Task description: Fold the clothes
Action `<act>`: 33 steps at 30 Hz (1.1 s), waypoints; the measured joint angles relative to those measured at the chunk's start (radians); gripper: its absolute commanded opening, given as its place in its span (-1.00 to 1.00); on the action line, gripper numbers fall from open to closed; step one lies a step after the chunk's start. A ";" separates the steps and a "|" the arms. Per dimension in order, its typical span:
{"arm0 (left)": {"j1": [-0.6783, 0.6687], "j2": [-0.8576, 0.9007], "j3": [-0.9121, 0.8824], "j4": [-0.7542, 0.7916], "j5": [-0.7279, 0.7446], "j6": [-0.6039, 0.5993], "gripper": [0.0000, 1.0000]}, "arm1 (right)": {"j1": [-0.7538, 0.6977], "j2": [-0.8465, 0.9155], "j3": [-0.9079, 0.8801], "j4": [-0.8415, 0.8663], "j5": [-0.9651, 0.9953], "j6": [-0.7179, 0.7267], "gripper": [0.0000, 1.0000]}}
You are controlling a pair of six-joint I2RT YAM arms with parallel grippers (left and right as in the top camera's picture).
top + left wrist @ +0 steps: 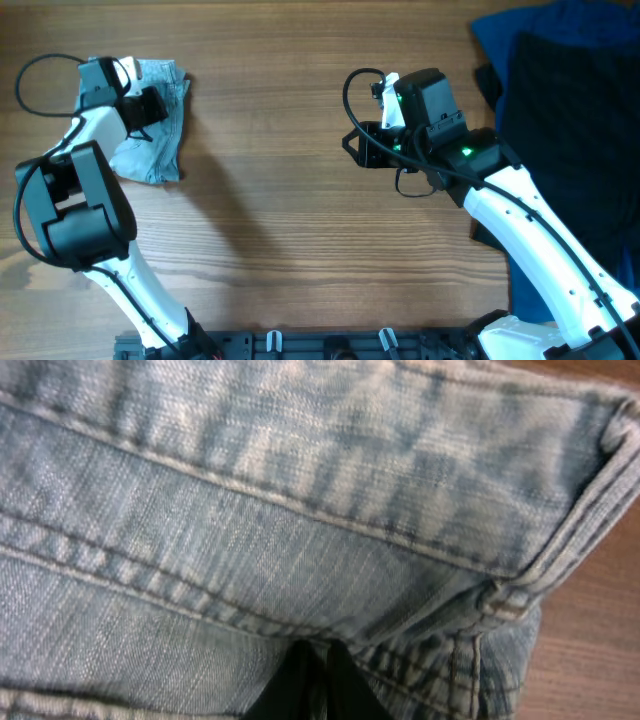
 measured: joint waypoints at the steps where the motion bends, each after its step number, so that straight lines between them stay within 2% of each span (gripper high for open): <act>1: 0.000 0.005 0.034 -0.058 0.001 -0.006 -0.53 | 0.000 0.000 0.000 -0.001 0.000 0.000 -0.09; 6: 0.008 -0.025 0.175 -0.382 -0.046 -0.014 -0.34 | 0.000 0.000 0.000 0.019 0.001 -0.003 -0.03; 8: 0.013 -0.100 0.214 -0.534 -0.064 -0.017 -0.19 | 0.000 0.000 0.014 0.044 0.022 -0.020 0.12; 9: 0.014 -0.154 0.226 -0.566 -0.066 -0.016 -0.03 | 0.000 0.000 0.029 0.049 0.041 -0.043 0.19; 10: 0.014 -0.232 0.246 -0.621 -0.070 -0.016 0.24 | 0.000 0.000 0.055 0.052 0.068 -0.069 0.22; 12: 0.009 -0.376 0.271 -0.701 -0.069 -0.005 0.58 | -0.004 -0.001 0.110 0.058 0.109 -0.107 0.37; 13: 0.002 -0.460 0.282 -0.753 -0.069 -0.004 0.93 | -0.011 -0.002 0.149 0.061 0.131 -0.124 0.68; 14: -0.014 -0.564 0.292 -0.814 -0.068 -0.004 1.00 | -0.021 -0.004 0.177 0.062 0.143 -0.138 0.99; 18: -0.085 -0.787 0.305 -1.028 -0.068 -0.002 1.00 | -0.081 -0.011 0.245 0.028 0.166 -0.163 0.99; 23: -0.105 -0.890 0.303 -1.236 -0.068 -0.002 0.99 | -0.107 -0.023 0.251 -0.069 0.177 -0.164 0.99; 33: -0.105 -0.941 0.303 -1.259 -0.068 -0.002 1.00 | -0.107 -0.024 0.251 -0.151 0.174 -0.166 0.99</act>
